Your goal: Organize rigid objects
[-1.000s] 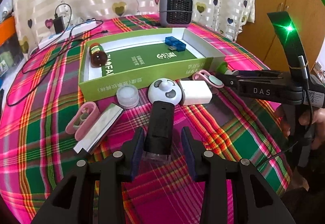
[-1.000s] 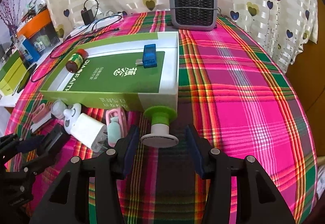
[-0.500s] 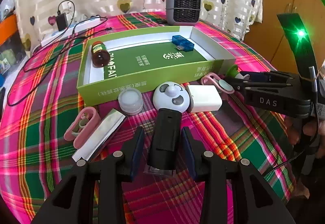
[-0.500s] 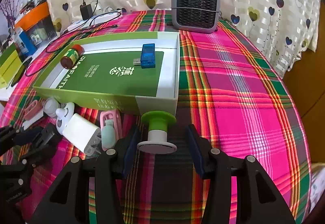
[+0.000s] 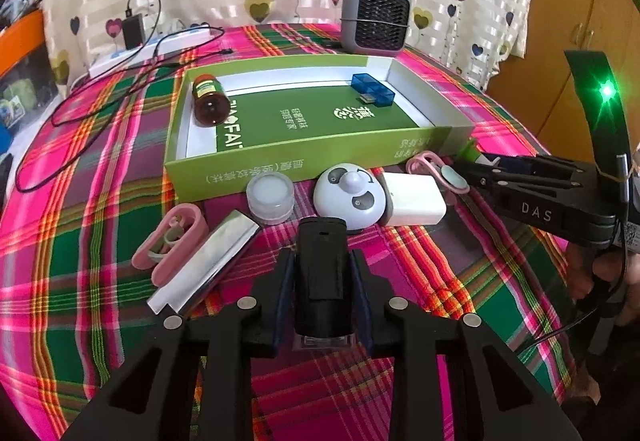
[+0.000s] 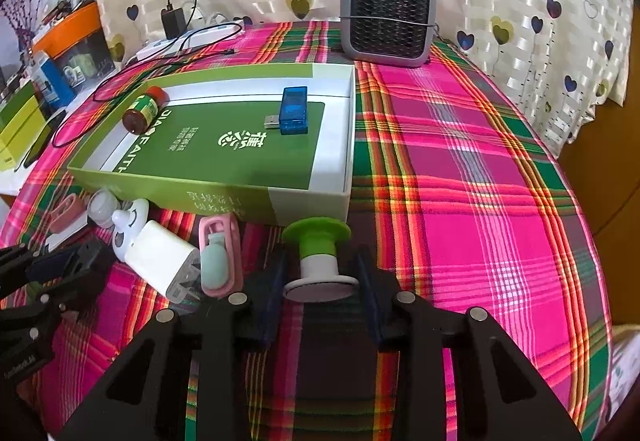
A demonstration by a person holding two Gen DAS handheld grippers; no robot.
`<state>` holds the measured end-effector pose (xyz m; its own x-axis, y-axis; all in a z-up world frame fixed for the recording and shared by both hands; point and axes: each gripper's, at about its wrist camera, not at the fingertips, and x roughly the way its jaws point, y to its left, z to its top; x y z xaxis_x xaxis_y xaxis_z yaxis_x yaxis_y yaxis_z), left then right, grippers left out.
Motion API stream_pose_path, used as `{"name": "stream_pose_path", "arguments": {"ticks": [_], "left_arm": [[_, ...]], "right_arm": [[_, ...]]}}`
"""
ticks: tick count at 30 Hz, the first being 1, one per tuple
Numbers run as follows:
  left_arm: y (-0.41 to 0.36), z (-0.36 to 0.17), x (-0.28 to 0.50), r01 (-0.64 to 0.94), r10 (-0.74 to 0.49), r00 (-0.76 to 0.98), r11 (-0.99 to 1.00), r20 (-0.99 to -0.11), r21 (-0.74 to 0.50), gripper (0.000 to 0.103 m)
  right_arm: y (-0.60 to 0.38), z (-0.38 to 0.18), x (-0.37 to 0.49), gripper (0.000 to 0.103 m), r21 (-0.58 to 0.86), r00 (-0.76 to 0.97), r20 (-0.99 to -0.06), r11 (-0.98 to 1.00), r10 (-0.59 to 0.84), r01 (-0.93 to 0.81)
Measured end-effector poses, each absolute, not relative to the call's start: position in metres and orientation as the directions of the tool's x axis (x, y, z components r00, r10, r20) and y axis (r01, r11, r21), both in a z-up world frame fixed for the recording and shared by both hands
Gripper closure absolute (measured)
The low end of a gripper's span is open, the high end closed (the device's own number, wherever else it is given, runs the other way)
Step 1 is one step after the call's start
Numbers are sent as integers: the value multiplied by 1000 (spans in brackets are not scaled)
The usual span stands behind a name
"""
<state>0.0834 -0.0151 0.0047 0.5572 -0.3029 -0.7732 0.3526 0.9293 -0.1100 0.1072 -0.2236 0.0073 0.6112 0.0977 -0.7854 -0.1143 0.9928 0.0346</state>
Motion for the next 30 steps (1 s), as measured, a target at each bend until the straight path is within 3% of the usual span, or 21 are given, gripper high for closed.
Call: {"name": "stream_pose_path", "arguments": {"ticks": [30], "left_arm": [[-15, 5, 83, 353, -305, 559, 929, -772, -111, 77]], "right_arm": [[-222, 8, 106, 68, 36, 611, -785, 992, 104, -122]]}}
